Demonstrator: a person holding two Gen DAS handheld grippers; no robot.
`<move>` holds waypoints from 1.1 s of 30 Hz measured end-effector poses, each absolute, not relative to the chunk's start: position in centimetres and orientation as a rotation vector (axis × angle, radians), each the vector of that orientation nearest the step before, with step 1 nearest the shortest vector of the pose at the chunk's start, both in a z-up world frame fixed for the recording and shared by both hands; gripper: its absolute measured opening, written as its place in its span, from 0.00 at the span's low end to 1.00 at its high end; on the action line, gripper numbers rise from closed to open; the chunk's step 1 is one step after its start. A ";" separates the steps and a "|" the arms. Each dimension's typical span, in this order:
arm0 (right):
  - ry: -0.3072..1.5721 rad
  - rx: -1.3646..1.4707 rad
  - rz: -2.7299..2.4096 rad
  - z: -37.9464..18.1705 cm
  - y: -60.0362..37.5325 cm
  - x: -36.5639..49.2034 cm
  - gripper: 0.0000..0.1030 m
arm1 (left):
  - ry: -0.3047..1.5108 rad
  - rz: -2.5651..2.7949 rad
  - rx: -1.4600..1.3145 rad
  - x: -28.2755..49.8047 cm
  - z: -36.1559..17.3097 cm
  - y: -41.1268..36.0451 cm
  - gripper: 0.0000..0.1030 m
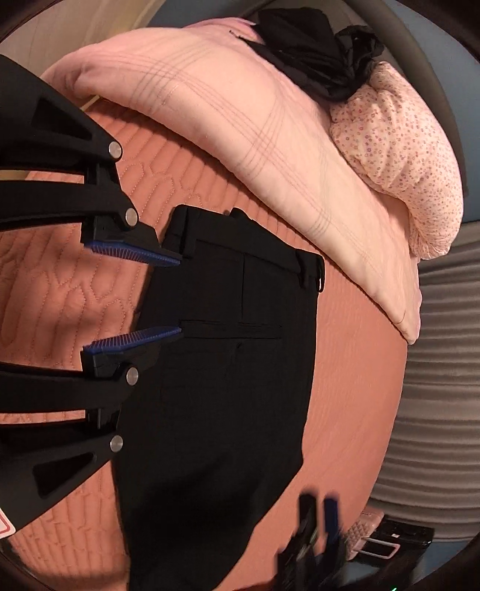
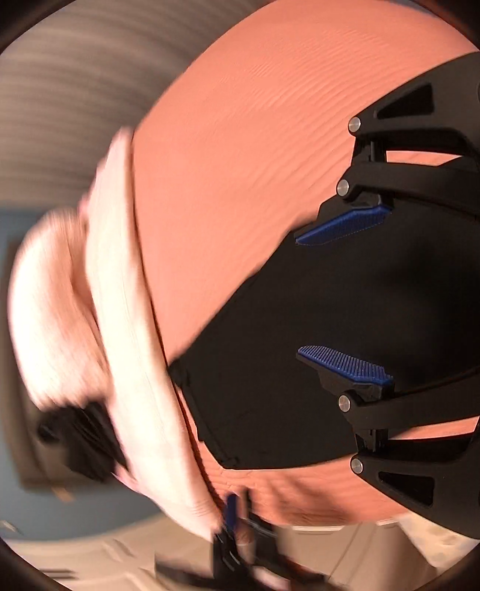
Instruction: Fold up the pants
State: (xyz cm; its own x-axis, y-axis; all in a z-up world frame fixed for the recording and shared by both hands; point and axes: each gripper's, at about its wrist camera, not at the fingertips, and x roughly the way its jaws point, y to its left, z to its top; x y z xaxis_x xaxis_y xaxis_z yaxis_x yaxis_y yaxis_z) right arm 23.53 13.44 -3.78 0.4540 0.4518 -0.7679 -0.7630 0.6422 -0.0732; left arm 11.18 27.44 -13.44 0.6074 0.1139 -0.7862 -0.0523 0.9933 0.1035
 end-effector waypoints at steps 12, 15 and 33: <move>0.873 -0.688 0.937 -10.8 32.5 29.7 0.18 | 0.912 0.057 0.149 9.9 -16.6 25.4 0.42; 0.880 -0.690 0.935 -10.7 32.7 30.3 0.07 | 0.897 0.059 0.125 10.1 -16.6 26.1 0.47; 0.794 -0.170 0.752 -3.4 19.2 30.6 0.63 | 0.909 0.051 0.140 12.1 -15.9 25.4 0.47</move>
